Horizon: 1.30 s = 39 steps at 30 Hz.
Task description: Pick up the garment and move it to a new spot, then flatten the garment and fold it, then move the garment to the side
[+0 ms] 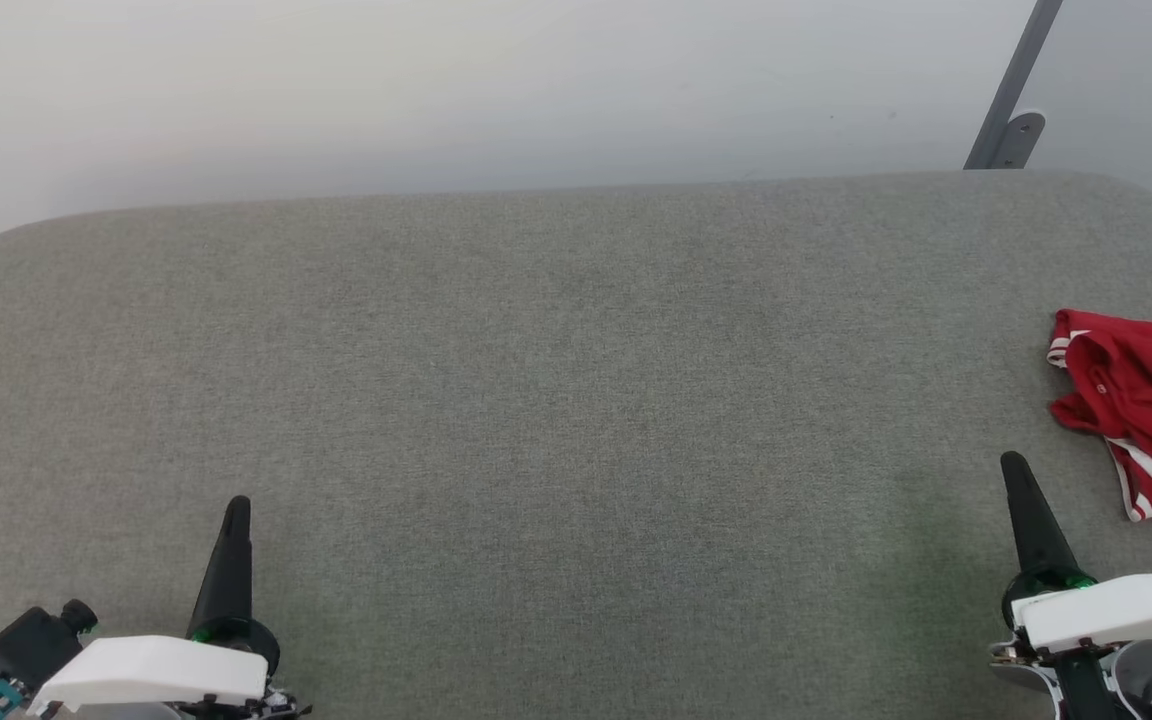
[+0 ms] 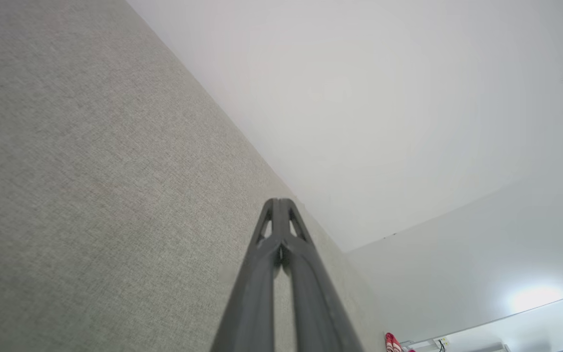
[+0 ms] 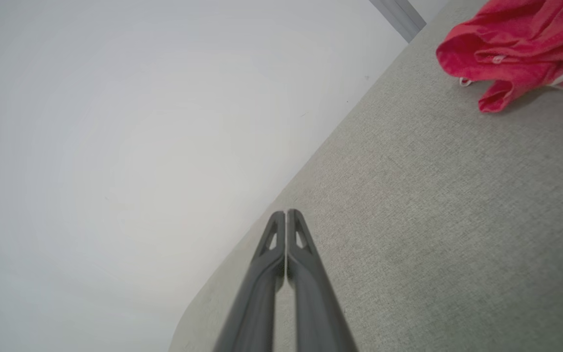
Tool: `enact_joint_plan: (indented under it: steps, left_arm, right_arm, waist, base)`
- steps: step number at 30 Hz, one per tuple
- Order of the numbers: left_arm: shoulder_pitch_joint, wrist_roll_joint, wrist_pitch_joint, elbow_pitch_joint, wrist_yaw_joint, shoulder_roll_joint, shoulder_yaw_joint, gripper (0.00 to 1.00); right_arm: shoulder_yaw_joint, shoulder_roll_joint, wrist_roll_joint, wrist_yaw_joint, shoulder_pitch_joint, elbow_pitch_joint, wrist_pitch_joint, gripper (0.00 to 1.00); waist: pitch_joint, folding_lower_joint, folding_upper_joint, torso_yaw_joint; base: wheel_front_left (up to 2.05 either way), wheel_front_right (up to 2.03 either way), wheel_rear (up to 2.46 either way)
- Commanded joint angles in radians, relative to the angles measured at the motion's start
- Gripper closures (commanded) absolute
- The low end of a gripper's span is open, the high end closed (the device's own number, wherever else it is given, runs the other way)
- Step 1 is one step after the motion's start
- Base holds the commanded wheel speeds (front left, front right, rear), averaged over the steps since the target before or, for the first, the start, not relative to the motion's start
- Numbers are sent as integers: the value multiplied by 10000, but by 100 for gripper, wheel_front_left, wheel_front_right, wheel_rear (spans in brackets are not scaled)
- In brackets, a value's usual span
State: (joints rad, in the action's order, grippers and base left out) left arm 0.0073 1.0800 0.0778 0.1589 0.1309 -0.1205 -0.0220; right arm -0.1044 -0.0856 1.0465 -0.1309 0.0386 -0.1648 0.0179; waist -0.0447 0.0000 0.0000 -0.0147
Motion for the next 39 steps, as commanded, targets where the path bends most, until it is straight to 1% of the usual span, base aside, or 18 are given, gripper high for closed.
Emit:
enact_joint_plan:
  steps: [1,19,39]
  left_arm:
    - [-214,380,-93,-25,-2,-2,-69,100]
    - [-553,2106,-581,247,-3,117,-216,100]
    - [-847,3665,-1061,515,-4,276,-382,100]
  right_arm:
    - [-39,5,334,0,240,51,93,100]
    - [-65,117,2050,1,406,-216,386,100]
    - [-90,235,3655,2,572,-490,647,100]
  waist:
    - [11,0,0,4]
    - [117,0,0,41]
    - [234,0,0,83]
  base:
    - [0,0,0]
    - [0,0,0]
    - [0,0,0]
